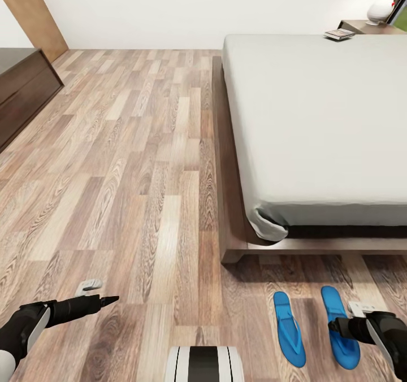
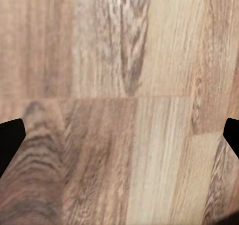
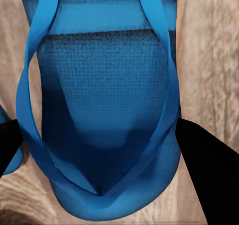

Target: In the bedroom, move the book from the bed onto either nightstand, and place the two sandals side by side next to the bed.

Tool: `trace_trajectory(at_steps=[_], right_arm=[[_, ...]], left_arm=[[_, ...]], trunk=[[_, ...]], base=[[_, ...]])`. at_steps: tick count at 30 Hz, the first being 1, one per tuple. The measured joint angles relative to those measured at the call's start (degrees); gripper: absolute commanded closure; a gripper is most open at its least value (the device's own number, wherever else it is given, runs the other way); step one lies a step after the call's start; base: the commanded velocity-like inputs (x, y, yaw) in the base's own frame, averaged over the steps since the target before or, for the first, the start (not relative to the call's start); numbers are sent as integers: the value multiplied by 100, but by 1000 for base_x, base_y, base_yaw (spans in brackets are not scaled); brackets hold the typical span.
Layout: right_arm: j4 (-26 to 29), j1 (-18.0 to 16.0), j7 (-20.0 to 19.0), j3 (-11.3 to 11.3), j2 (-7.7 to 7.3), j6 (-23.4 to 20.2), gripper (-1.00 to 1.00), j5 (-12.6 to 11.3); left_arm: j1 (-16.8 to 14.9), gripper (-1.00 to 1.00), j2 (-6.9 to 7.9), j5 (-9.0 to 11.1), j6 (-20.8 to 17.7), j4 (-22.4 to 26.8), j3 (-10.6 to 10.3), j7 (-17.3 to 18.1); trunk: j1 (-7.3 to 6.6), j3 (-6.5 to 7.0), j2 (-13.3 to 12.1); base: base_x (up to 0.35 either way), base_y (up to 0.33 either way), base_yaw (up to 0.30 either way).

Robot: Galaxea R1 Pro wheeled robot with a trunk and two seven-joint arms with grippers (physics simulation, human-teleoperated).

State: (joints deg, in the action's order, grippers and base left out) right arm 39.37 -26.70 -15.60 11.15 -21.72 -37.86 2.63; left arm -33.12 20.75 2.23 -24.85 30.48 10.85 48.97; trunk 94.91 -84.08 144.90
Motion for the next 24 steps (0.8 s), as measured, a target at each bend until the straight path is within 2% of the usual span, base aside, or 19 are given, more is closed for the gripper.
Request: trace_trajectory(at_steps=[3,6,8,12,16,21,24], right_arm=[[-25,1,136,-2,87,8,100,11],[-59,0,496,-2,224,47,100,193],[-90,0,602,2,262,60,100,301],[-207,0,660,-1,283,163,100,376],[-449,0,670,1,287,500,100,396],[-509,-1,648,1,287,703,100,397],[-512,0,630,-1,287,1008,100,387]], left_arm=[[0,-100,0,0,0,0,0,0],[0,-100,0,0,0,0,-7,0],[0,-100,0,0,0,0,-5,0],[0,-100,0,0,0,0,-9,-1],[0,-100,0,0,0,0,-16,-3],[0,-100,0,0,0,0,-18,-6],[0,-100,0,0,0,0,-18,-5]], trunk=[[0,0,0],[0,0,0],[0,0,0],[0,0,0],[0,0,0],[0,0,0],[0,0,0]], base=[[0,0,0],[0,0,0],[0,0,0],[0,0,0],[0,0,0],[0,0,0],[0,0,0]])
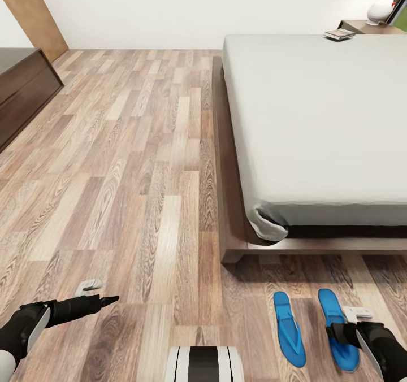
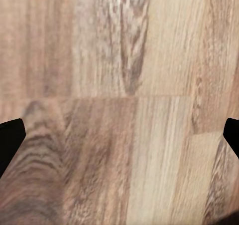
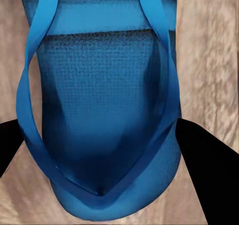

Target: In the bedroom, move the book from the bed onto either nightstand, and place the two sandals side by side next to the bed.

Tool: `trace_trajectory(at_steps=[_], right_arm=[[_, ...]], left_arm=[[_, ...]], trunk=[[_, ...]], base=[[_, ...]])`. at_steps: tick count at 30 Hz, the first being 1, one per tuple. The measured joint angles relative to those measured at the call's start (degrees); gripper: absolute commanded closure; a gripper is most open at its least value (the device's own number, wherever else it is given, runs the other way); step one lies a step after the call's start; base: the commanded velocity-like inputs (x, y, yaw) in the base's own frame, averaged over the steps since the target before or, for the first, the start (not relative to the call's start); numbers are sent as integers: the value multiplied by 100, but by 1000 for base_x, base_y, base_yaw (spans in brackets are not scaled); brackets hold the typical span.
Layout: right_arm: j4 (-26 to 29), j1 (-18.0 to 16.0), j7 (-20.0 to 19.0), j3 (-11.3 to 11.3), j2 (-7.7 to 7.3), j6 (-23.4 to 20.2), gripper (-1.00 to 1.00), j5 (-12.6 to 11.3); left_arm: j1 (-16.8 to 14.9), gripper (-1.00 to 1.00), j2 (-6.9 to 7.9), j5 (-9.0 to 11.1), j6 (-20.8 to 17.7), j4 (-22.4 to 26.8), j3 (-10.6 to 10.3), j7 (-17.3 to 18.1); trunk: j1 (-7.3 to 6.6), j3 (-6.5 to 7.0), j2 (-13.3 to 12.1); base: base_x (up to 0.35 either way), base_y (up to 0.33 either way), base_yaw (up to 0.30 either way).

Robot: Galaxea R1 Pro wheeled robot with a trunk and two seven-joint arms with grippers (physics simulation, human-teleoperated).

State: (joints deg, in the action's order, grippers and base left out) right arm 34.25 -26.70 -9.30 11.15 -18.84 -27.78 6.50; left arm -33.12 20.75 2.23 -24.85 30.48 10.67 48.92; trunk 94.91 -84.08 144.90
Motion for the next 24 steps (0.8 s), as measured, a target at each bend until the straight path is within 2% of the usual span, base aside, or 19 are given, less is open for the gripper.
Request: trace_trajectory(at_steps=[5,11,24], right_arm=[[4,0,-91,-2,-5,274,100,-49],[2,0,-891,3,-9,305,100,-56],[1,-1,-991,5,-8,313,100,4]], left_arm=[[0,-100,0,0,0,0,0,-1],[0,-100,0,0,0,-1,0,-1],[0,-100,-5,0,0,0,-2,-8]], trunk=[[0,0,0],[0,0,0],[0,0,0]], base=[[0,0,0],[0,0,0],[0,8,0]])
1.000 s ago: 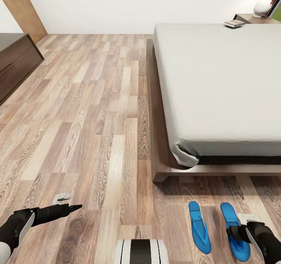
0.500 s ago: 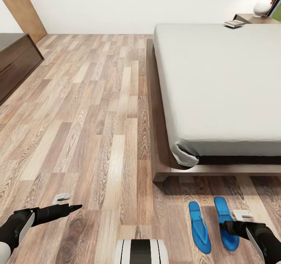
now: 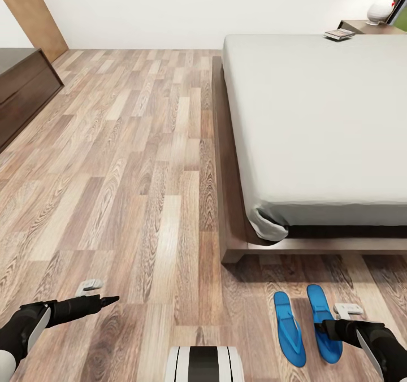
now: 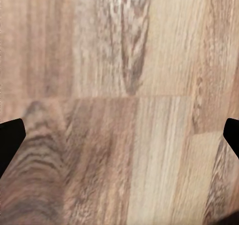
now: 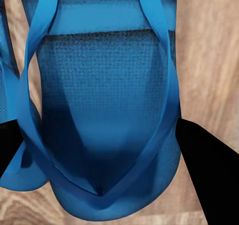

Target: In the bedroom, move the book from the bed onto either nightstand, and place the two sandals side by side next to the bed.

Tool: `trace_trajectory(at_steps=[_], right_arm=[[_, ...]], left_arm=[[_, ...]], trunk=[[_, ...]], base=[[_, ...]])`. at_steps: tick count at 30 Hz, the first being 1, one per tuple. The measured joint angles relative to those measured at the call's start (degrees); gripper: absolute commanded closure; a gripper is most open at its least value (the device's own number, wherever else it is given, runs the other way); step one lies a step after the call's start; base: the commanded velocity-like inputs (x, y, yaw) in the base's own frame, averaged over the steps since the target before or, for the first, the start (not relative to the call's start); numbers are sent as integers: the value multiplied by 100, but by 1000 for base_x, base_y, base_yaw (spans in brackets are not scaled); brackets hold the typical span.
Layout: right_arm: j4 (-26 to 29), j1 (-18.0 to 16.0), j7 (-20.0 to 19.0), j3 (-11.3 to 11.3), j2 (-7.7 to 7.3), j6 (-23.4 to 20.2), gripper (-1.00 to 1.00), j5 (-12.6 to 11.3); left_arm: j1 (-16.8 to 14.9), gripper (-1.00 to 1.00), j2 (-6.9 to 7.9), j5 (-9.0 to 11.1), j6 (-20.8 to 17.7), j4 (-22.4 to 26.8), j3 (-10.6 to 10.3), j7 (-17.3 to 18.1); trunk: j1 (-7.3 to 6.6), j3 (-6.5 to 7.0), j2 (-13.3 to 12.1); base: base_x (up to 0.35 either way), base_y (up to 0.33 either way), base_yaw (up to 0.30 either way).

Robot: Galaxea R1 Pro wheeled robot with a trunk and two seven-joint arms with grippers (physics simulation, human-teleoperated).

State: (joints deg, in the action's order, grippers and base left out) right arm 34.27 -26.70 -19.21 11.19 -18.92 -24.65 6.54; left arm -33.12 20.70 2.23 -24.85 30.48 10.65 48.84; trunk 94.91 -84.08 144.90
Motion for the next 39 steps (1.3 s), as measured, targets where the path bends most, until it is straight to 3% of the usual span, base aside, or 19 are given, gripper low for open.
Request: trace_trajectory(at_steps=[24,39], right_arm=[[0,0,0,0,-2,3,100,1],[6,0,0,0,-2,3,100,4]], left_arm=[[0,-100,-30,-3,-1,0,-25,-3],[0,-100,-106,-9,0,0,-28,-4]], trunk=[[5,-44,3],[44,-376,23]], base=[[0,1,0],[0,0,0]])
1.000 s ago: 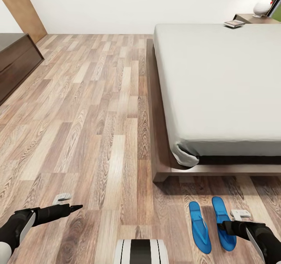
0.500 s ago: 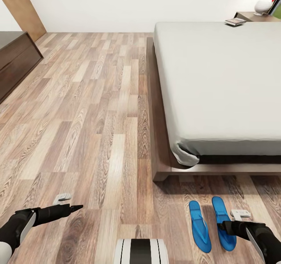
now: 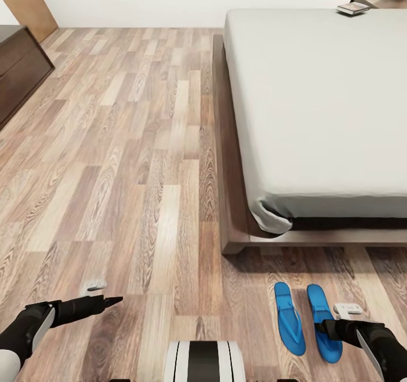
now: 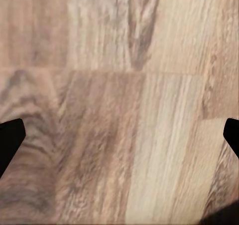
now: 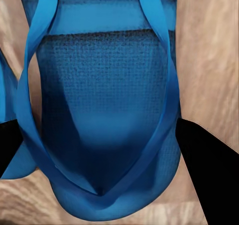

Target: In the bedroom, move the book from the bed onto either nightstand, and place the two sandals side by side next to the bed.

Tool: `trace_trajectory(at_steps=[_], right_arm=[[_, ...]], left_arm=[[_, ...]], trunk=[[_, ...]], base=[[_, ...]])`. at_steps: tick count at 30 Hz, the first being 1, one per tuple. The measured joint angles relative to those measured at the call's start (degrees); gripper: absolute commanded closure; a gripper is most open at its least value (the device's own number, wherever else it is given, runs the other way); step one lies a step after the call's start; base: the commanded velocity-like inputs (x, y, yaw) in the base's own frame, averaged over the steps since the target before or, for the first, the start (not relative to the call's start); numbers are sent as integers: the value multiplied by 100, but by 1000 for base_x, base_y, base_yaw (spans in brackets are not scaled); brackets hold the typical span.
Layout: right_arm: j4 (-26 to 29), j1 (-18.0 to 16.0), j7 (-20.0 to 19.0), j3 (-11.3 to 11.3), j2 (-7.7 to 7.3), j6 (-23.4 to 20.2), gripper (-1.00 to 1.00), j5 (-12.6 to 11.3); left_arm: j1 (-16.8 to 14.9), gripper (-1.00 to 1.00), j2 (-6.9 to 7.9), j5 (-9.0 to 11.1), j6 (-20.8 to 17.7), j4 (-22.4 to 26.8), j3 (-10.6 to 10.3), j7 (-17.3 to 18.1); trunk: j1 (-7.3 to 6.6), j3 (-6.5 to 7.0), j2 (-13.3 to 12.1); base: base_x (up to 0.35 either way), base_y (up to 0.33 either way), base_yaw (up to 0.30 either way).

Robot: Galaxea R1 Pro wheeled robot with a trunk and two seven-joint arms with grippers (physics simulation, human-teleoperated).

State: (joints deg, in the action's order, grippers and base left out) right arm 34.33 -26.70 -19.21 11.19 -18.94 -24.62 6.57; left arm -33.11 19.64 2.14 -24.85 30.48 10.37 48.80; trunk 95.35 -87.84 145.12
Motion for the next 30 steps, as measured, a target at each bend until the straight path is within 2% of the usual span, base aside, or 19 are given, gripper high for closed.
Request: trace_trajectory(at_steps=[10,18,30], right_arm=[[2,1,0,0,0,0,100,0],[3,0,0,0,0,0,100,-3],[3,0,0,0,0,0,100,-3]], left_arm=[[0,-100,-3,0,0,0,-2,9],[0,-100,-3,2,0,0,17,12],[0,-100,4,8,34,0,39,9]], trunk=[[26,-222,13],[25,-222,14],[24,-222,14]], base=[[0,0,0],[5,0,0],[113,0,0]])
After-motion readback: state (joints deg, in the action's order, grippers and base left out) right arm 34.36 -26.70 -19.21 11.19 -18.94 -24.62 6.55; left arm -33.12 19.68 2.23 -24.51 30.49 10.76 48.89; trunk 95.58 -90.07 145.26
